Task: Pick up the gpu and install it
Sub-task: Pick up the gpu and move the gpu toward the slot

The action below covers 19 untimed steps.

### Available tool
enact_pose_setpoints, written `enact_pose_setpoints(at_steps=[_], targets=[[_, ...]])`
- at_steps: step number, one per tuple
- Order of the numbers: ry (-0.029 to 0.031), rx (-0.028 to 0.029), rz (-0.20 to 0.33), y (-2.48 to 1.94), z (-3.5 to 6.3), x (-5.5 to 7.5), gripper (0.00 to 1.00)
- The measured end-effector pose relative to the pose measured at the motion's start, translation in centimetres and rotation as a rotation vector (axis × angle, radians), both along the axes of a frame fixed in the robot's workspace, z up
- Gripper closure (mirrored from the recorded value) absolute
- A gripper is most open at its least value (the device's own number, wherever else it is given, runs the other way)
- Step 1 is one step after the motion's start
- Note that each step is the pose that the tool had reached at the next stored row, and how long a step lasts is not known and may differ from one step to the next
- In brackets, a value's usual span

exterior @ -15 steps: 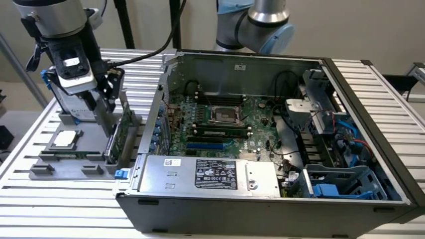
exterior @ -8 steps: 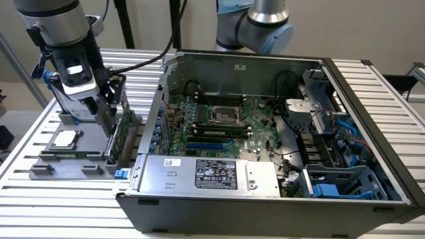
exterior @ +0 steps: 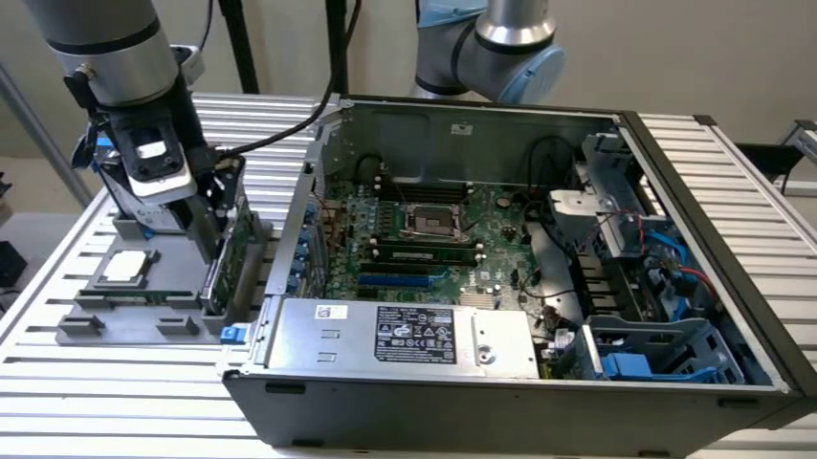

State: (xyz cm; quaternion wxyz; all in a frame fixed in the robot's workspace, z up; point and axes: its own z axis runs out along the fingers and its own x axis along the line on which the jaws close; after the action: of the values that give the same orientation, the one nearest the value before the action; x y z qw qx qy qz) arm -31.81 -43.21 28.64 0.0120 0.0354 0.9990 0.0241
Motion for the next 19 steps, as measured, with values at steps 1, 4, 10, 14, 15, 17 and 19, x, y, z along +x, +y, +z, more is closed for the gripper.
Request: enact_pose_setpoints(at_steps=[1,4,10,14,15,17,19], targets=[[0.0001,0.0000,0.000,-0.01,-0.18,0.1,0.52],[0.0001,-0.0001,0.000,-0.03,-0.72,0.3,0.52],[0.0002,-0.0002,0.000,-0.16,-1.81,0.9,0.52],[0.0001,-0.0001,0.000,-0.49,-2.54,0.9,0.52],[0.0000,0.0000,0.000,-0.57,-2.73,0.9,0.52],[0.0002,-0.0001,0.000,-0.63,-3.08,0.9,0.52],[0.0001,-0.0001,0.000,-0.63,-3.46,0.9,0.52]])
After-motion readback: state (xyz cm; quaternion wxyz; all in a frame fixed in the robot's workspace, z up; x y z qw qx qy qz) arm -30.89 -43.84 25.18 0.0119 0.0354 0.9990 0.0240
